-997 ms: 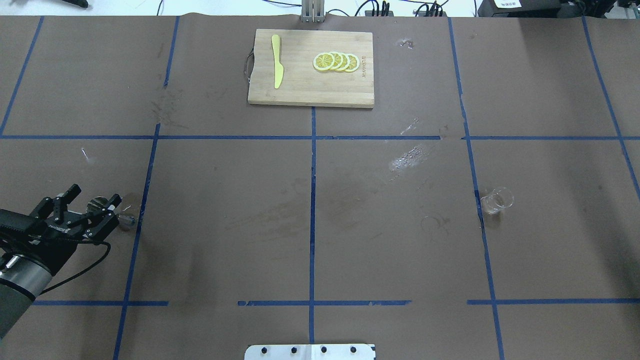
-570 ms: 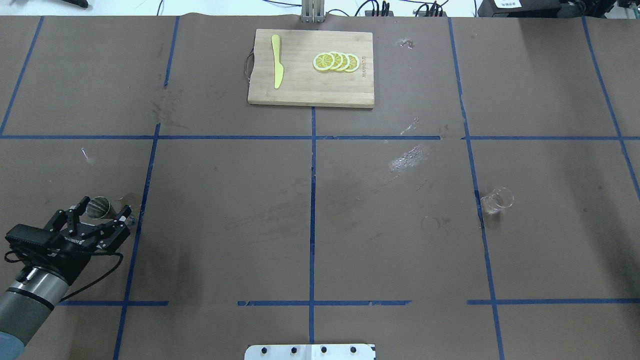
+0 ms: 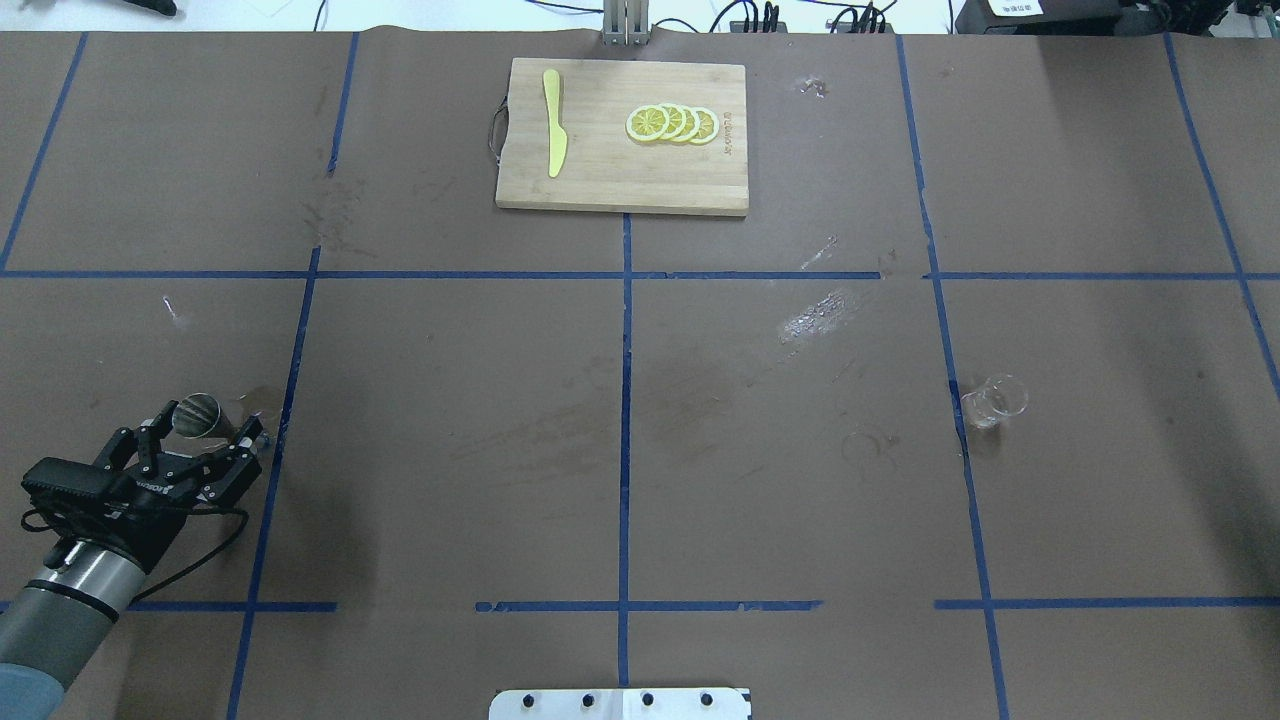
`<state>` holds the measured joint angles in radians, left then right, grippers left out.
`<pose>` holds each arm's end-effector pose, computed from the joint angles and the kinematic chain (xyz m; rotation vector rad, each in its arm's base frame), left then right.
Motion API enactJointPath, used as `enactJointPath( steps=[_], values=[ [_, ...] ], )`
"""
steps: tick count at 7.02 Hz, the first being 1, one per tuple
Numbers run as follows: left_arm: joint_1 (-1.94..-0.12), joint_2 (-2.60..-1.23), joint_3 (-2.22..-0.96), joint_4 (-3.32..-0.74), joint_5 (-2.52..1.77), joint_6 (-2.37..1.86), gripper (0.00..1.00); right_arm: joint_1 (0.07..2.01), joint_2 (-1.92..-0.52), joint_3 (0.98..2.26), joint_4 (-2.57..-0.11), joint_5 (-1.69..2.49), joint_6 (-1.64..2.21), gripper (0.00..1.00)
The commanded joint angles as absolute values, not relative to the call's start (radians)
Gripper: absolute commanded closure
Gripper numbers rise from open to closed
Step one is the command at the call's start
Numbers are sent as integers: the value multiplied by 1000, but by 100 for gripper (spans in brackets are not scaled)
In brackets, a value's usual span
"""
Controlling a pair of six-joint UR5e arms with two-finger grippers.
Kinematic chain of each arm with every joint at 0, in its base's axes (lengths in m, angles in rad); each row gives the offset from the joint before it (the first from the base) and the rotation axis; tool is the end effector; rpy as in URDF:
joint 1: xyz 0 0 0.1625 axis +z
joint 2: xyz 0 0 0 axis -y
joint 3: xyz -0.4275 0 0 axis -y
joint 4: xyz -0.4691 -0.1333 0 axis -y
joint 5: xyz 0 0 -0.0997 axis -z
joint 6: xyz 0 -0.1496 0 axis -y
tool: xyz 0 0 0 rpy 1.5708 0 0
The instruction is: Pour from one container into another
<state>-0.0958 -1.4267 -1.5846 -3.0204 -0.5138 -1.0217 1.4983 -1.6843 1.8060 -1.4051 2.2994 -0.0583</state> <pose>0.4723 -0.3102 0.5682 1.1995 0.8259 -0.3249 -0.0058 -0.5455 0.6091 0.2699 -0.7268 -0.2289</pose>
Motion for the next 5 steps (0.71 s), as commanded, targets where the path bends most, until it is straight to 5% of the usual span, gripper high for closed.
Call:
enactJointPath(
  steps=[1,3,5],
  values=[
    [-92,-1457,-1551,-3020,-512,-1023,1,1499,-1684,1805,-1405,2299,-58,0],
    [-86,-1462,-1546,-3020,-512,-1022,11,1499,-1684,1802,-1405,2299,-58,0],
    [-86,-1462,-1536,-3020,-514,-1022,35,1499,-1684,1802,-1405,2299,-58,0]
  ],
)
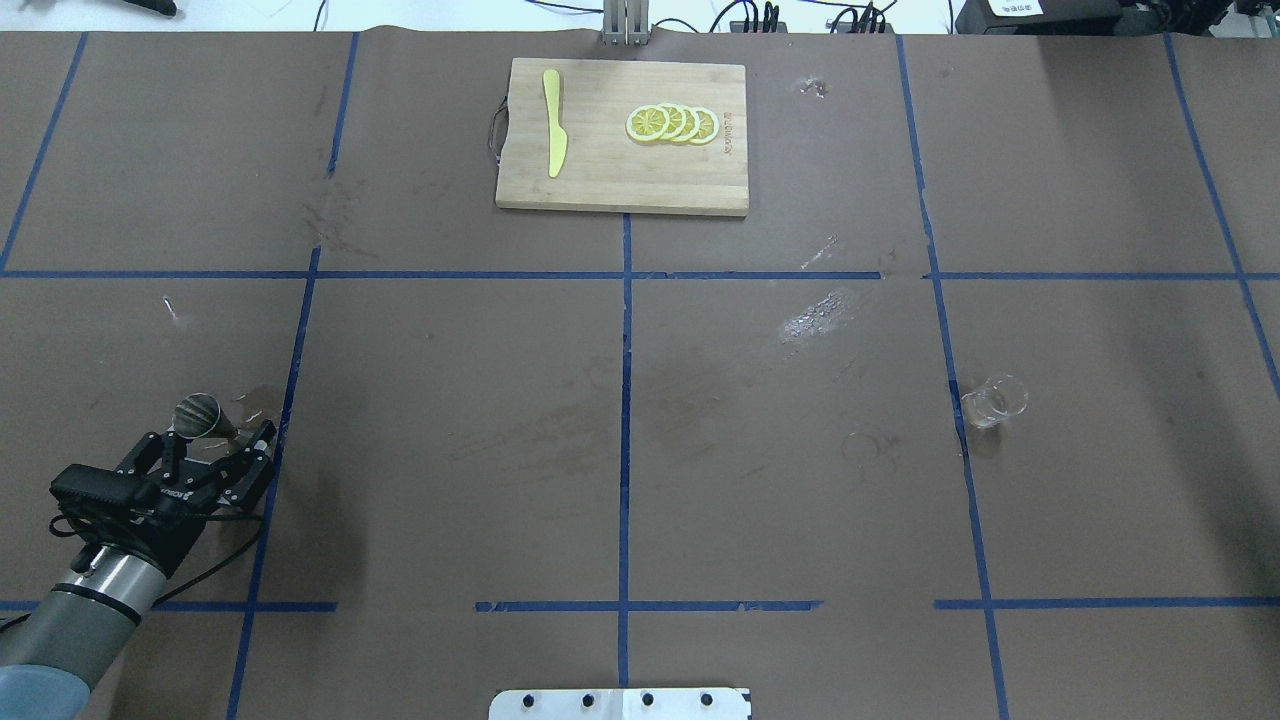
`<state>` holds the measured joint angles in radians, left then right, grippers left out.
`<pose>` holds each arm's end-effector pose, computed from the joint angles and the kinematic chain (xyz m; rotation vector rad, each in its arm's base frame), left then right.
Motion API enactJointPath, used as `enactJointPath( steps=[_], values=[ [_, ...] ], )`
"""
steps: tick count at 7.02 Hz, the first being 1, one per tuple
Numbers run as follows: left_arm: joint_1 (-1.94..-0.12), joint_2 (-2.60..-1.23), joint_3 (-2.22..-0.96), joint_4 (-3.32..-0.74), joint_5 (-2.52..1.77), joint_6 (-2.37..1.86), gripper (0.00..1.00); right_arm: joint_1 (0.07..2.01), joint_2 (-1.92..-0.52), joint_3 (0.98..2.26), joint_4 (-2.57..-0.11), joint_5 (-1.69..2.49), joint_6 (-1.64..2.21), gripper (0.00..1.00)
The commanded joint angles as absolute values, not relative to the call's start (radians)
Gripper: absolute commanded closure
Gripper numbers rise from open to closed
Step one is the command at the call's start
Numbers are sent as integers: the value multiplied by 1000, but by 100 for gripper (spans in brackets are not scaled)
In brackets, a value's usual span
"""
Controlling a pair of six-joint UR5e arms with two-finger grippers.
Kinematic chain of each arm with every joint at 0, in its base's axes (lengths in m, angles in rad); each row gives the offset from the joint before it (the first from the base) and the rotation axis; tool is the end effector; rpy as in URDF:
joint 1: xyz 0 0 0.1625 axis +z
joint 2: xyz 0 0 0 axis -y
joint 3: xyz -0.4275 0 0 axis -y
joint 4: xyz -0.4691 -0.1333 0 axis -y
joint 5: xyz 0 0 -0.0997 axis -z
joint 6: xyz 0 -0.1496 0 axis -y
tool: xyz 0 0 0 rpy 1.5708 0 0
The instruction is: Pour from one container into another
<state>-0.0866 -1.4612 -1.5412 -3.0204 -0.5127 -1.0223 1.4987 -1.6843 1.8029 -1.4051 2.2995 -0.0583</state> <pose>0.4896 -0.3072 0.5751 1.1958 0.8231 -0.3134 -0.0056 -0.5454 0.6109 0.2671 -0.7269 -0.2274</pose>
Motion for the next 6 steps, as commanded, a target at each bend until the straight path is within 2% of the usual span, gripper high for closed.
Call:
enactJointPath(
  steps=[1,3,6],
  values=[
    [-86,-1462,-1536,-3020,-514,-1022,39,1499,-1684,1802,-1405,2299,-58,0],
    [-86,-1462,-1537,-3023,-512,-1029,43,1499,-1684,1802,-1405,2299,-58,0],
    [-84,-1462,-1537,-3040,-512,-1037,42,1499,-1684,1801,-1405,2299,-58,0]
  ],
)
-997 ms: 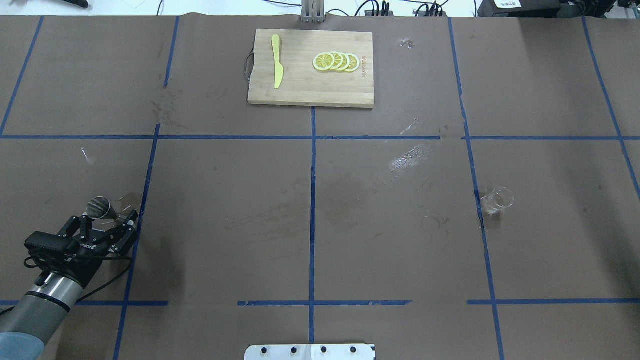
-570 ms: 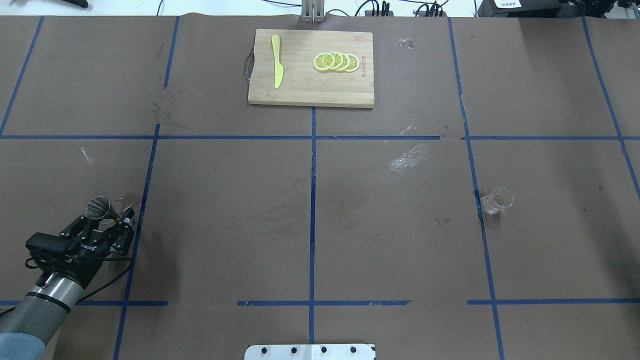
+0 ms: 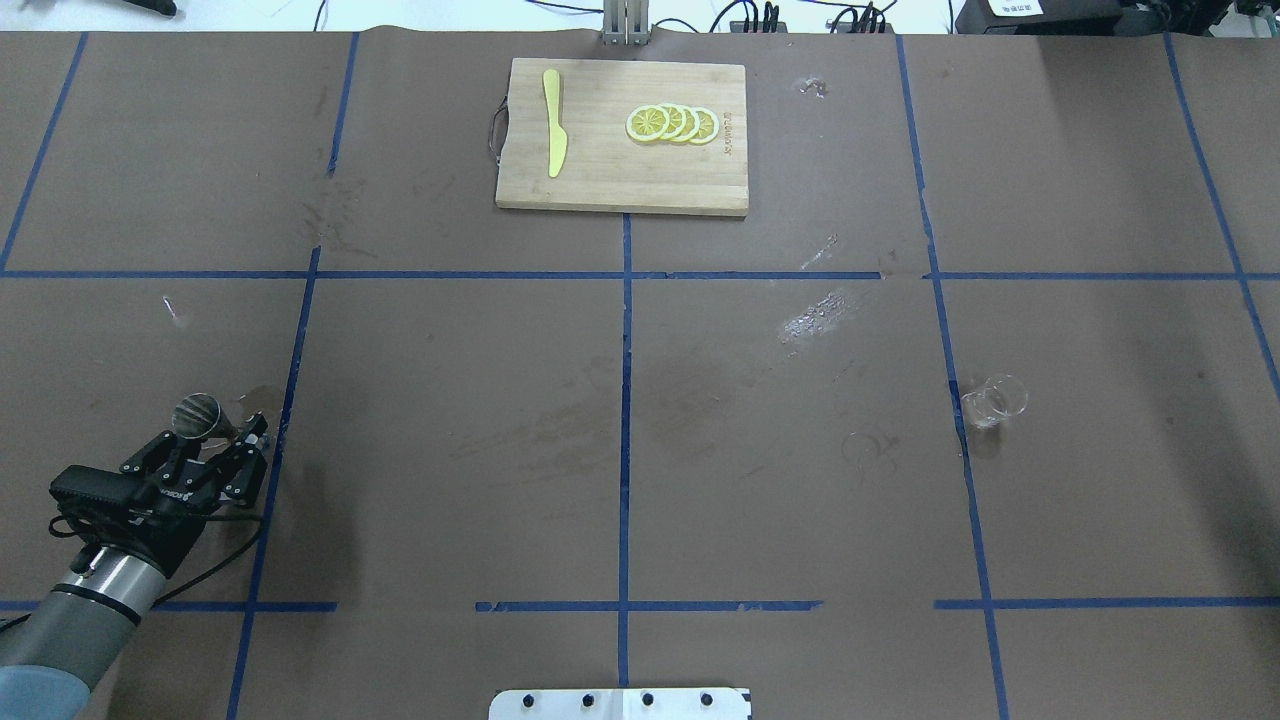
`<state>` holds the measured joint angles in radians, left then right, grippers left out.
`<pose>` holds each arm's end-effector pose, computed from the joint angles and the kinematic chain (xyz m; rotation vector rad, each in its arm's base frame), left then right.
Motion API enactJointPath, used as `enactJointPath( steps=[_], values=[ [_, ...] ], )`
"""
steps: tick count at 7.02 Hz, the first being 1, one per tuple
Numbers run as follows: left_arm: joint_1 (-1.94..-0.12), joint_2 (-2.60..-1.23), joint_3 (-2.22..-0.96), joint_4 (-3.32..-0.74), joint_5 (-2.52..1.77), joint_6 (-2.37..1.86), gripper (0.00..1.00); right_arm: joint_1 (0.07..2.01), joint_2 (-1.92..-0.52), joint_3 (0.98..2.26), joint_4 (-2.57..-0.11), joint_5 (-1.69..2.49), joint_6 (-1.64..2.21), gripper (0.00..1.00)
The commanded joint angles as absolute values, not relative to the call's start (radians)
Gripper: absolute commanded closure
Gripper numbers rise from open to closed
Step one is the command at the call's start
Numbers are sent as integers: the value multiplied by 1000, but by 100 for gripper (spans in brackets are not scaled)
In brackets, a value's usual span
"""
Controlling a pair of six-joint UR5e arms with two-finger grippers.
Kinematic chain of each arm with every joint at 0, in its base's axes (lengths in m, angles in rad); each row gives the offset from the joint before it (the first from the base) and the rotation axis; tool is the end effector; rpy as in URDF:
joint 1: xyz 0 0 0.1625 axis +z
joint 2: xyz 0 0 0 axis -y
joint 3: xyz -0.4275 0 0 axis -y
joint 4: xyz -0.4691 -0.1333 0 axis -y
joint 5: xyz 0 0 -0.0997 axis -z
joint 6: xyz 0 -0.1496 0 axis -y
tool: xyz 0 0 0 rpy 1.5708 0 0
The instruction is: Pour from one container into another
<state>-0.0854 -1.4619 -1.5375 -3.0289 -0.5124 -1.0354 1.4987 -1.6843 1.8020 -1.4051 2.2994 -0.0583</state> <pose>0.4897 -0.3066 0.5760 1.1905 0.8366 -0.3265 -0.0056 -0.5454 0.6115 0.2662 -0.7268 -0.2271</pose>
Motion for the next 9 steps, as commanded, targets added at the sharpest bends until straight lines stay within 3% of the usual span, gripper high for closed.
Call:
enactJointPath(
  steps=[1,6,7,9],
  values=[
    [-81,-1460,-1537,-3046,-511,-1037,42,1499,-1684,1801,-1405,2299,-58,0],
    [-75,-1457,-1537,-3066,-497,-1043,45,1499,-1684,1802,-1405,2301,-58,0],
    [-75,-1456,-1537,-3068,-497,-1043,52,1499,-1683,1802,-1405,2301,-58,0],
    [-75,-1454,-1536,-3088,-488,-1043,89,1499,-1683,1802,-1405,2301,-58,0]
  ],
)
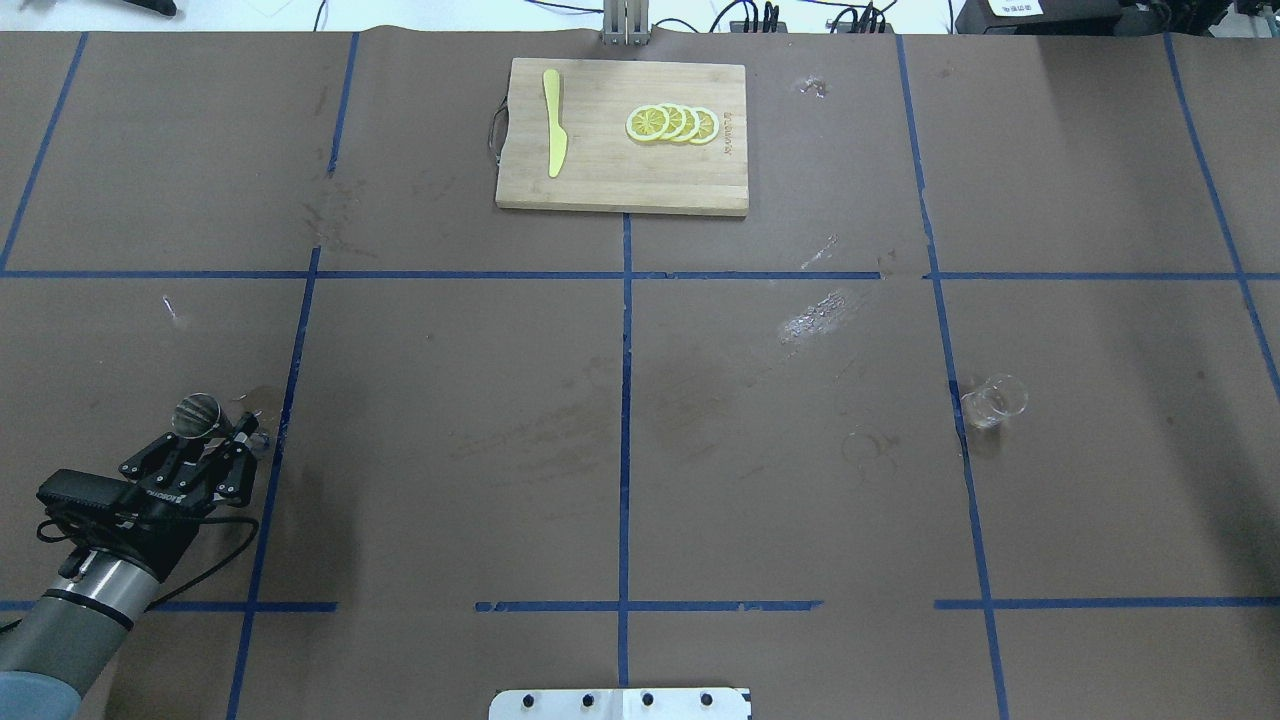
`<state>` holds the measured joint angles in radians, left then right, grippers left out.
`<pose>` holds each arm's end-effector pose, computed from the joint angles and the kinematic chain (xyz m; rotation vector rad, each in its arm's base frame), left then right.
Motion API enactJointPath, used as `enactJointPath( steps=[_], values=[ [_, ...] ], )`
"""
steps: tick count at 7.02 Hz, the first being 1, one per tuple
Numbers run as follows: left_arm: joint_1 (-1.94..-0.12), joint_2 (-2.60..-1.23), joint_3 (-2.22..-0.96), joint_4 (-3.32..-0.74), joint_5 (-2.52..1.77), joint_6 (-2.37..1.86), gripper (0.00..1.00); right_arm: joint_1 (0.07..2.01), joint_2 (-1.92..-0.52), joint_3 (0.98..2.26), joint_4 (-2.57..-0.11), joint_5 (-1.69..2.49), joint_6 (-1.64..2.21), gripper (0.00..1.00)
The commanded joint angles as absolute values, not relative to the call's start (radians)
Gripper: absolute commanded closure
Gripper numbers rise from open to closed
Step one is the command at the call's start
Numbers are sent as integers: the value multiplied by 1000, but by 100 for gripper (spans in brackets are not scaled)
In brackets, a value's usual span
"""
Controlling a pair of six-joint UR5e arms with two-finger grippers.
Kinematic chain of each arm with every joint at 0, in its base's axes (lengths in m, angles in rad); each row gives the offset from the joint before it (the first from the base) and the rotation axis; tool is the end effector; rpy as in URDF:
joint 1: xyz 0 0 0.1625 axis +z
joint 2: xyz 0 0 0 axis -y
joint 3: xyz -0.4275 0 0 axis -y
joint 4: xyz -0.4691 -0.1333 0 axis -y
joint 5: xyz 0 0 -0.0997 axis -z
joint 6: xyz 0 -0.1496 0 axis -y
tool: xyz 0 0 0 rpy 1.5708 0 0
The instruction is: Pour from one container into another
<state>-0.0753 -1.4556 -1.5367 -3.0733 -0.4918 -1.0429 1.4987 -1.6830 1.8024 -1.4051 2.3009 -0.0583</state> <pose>0.4839 -0.3024 0.5748 1.1963 0.8695 -0.3605 -0.0058 -0.5459 0.6104 0.2678 -0.7283 -0.2279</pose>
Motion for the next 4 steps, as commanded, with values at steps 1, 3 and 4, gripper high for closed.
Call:
enactJointPath(
  steps=[1,3,4],
  values=[
    [-75,-1450,-1537,-3097,-488,-1043,98,1499,-1681,1802,-1405,2301,-58,0],
    [-77,-1448,-1549,-3097,-488,-1040,100,1499,-1683,1804,-1405,2301,-58,0],
    [-77,-1447,-1566,-3123,-488,-1023,100,1499,-1681,1804,-1405,2301,-60,0]
  ],
)
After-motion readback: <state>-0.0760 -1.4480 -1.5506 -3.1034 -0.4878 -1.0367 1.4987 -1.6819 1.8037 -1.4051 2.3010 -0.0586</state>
